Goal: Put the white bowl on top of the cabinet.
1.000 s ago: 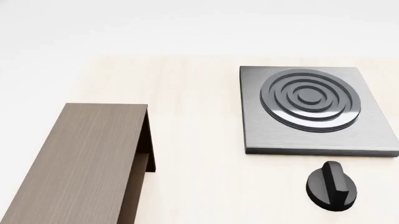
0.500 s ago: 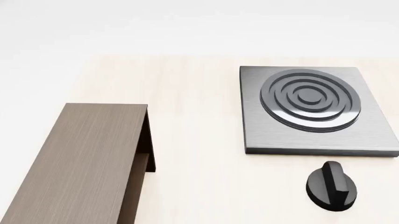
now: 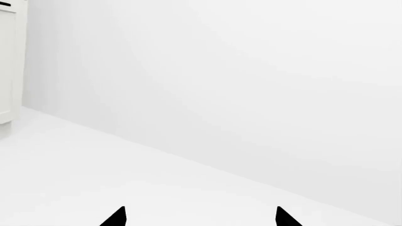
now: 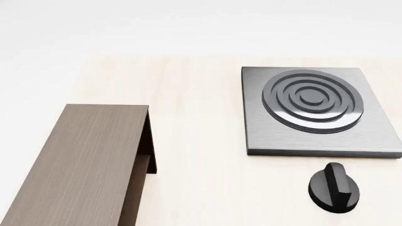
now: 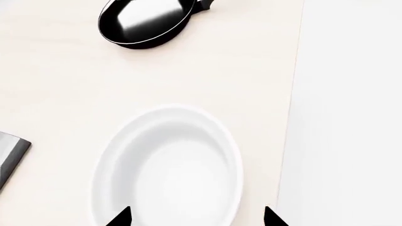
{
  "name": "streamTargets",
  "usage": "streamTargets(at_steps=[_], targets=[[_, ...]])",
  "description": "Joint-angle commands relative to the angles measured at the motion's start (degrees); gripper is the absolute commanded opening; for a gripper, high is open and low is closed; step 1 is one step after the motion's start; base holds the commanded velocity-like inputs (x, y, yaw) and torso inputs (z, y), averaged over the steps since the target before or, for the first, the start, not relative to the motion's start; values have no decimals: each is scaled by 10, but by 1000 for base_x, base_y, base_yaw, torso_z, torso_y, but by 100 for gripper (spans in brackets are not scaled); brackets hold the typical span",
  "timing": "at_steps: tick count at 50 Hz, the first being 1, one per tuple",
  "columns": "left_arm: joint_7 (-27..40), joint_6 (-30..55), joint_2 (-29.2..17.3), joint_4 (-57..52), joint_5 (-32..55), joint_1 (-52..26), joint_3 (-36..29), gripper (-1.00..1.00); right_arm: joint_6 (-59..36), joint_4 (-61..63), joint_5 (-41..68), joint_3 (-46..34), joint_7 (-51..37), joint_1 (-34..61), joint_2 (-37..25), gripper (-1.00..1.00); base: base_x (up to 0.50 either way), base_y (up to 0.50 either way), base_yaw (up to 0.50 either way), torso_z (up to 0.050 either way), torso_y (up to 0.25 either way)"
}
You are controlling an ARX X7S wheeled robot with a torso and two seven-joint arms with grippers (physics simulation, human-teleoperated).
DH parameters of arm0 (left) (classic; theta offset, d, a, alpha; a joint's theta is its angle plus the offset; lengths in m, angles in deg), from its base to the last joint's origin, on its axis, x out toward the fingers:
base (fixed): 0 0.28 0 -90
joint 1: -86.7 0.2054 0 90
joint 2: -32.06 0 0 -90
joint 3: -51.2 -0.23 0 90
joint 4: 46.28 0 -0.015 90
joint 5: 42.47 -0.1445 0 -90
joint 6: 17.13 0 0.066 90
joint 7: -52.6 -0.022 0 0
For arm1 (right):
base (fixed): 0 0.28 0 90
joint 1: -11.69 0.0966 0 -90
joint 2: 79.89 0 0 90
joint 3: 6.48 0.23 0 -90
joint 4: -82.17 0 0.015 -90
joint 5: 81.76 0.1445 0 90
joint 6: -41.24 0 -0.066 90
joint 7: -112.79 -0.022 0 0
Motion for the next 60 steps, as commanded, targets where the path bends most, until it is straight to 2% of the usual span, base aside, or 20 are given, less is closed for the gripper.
streamTargets(at_steps=[1, 9, 28, 60], targets=[[0, 1, -1, 1, 0, -1, 0, 100, -44, -60, 19, -45, 8, 73, 19, 100, 0, 0, 0, 0, 0], [-1, 0, -1, 1, 0, 0, 0, 100, -68, -91, 20, -58, 14, 91, 29, 100, 0, 0, 0, 0, 0], [0, 0, 0, 3, -1, -2, -1, 100, -43, -123, 43, -63, 30, 66, 21, 100, 0, 0, 0, 0, 0], [1, 5, -1, 1, -5, -3, -2, 100, -105, -241, 57, -98, 76, 96, 87, 100, 0, 0, 0, 0, 0]])
